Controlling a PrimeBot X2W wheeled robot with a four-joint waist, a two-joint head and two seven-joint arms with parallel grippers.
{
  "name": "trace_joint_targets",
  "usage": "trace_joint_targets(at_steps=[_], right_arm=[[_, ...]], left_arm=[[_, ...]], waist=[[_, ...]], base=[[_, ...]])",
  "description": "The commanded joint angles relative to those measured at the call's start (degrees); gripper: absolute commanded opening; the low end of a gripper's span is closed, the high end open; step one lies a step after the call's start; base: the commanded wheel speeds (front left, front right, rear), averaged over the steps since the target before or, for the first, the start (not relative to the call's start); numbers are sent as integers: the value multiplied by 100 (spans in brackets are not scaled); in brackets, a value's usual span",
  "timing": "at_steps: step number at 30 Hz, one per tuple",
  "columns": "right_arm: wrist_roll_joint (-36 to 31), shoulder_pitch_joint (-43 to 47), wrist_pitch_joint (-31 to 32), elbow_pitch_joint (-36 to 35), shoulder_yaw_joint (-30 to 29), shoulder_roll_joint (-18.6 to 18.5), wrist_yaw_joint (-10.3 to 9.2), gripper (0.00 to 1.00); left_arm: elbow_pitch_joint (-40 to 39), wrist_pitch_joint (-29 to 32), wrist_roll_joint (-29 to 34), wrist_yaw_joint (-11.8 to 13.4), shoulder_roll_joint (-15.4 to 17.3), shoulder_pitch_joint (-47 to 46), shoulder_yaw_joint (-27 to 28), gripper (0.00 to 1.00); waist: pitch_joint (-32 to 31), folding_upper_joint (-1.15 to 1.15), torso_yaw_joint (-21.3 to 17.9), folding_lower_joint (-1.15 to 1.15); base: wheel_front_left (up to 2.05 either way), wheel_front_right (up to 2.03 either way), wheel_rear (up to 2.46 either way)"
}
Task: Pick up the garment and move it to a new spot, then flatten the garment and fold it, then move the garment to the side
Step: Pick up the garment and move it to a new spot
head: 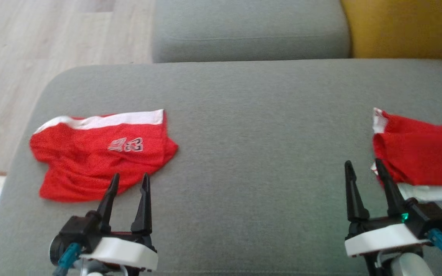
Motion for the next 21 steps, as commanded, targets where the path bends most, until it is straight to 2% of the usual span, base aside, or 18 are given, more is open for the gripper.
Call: trace_joint_targets(at_steps=[1, 14, 21], right_arm=[[45, -119, -62, -187, 199, -24, -4, 100], [261, 24, -62, -133, 462, -24, -4, 100], [334, 47, -62, -54, 616, -24, -4, 100]], left_arm=[[-169, -70, 12, 29, 4, -301, 225, 100], [-173, -70, 190, -56, 4, -156, 503, 100], [-205, -70, 221, -90, 4, -58, 684, 100]], waist=[[-25, 0, 295, 0], [-182, 0, 1742, 0], [-230, 0, 2198, 0]], base=[[0, 0, 0], [0, 0, 0], [0, 0, 0]])
